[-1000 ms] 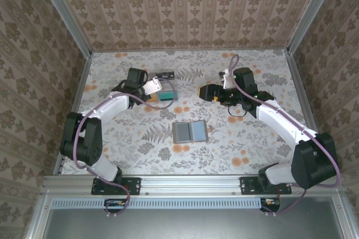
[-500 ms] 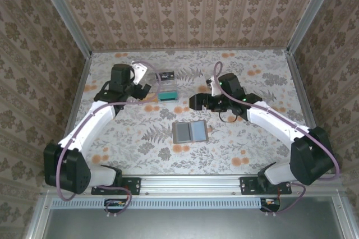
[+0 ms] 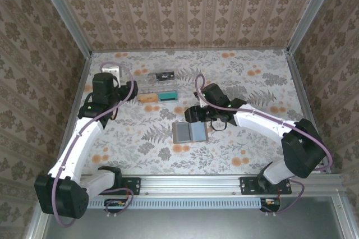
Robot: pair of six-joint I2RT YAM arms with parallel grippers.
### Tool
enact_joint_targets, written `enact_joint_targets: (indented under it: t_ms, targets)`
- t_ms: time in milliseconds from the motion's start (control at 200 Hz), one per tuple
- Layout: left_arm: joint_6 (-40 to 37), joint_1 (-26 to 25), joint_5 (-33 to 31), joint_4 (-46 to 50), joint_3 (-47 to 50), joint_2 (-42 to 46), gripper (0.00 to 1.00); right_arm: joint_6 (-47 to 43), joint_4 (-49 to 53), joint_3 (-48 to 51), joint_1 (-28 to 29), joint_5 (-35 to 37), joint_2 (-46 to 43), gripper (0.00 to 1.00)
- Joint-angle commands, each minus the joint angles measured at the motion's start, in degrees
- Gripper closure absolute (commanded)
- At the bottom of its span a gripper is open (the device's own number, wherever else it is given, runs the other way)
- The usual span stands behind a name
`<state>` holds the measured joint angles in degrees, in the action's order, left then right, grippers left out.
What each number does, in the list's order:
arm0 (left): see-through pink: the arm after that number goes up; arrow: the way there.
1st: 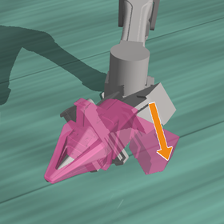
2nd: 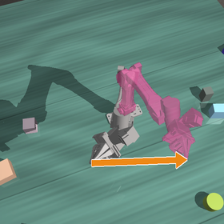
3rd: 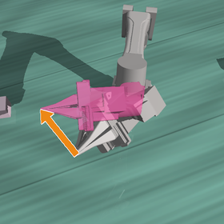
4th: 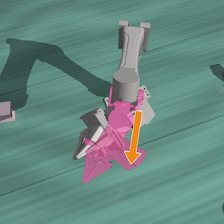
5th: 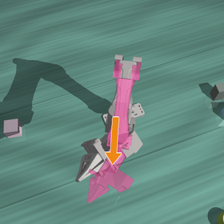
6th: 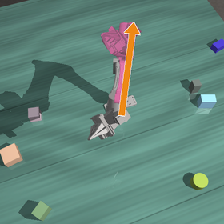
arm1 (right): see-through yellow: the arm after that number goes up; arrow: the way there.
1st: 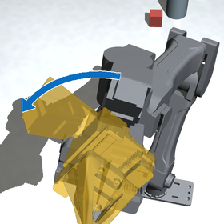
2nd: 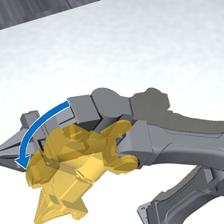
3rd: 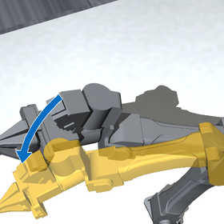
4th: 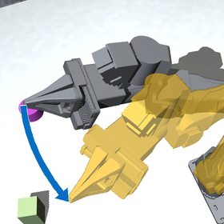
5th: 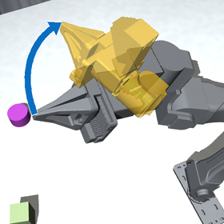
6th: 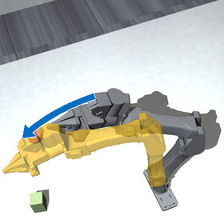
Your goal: Take the credit cards out of the card holder
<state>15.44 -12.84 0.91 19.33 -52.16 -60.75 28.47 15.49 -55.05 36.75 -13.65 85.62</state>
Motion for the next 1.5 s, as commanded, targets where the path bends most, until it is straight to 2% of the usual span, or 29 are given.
enact_joint_targets:
  t_ms: [0, 30, 215, 400, 510, 625, 695, 995, 1495]
  targets:
    - [10.67, -1.86, 6.80, 4.60, 3.12, 1.37, 0.32, 0.05, 2.53, 3.11, 0.25, 5.70, 0.10, 0.48]
    - [12.70, -2.76, 6.86, 4.89, 3.86, 1.59, 0.33, 0.15, 2.55, 3.87, 0.25, 6.36, 0.08, 0.52]
    - [21.39, -11.33, 6.93, 1.95, 9.76, 1.79, 0.41, 0.85, 1.30, 7.81, 0.51, 6.01, 1.15, 0.61]
    - [29.47, -20.27, 7.57, -5.21, 14.94, -1.56, 0.52, 1.46, 1.23, 10.08, 0.95, 8.14, 2.08, 0.63]
    - [31.46, -23.90, 8.51, -7.28, 14.98, -5.60, 0.58, 1.60, 0.25, 11.17, 1.02, 7.68, 3.15, 0.65]
    - [32.41, -27.11, 10.27, -10.44, 14.62, -9.71, 0.58, 2.23, -0.52, 11.47, 1.32, 7.61, 4.57, 0.68]
    - [32.56, -28.11, 11.72, -11.75, 14.16, -12.63, 0.59, 2.90, -1.22, 11.61, 1.55, 7.57, 5.19, 0.72]
    - [32.31, -29.60, 15.68, -13.20, 12.20, -21.49, 0.60, 5.59, -1.85, 11.20, 2.97, 7.58, 6.92, 0.76]
    - [30.88, -29.61, 18.25, -12.61, 9.71, -28.09, 0.62, 5.98, -1.22, 11.23, 3.19, 8.30, 6.57, 0.76]
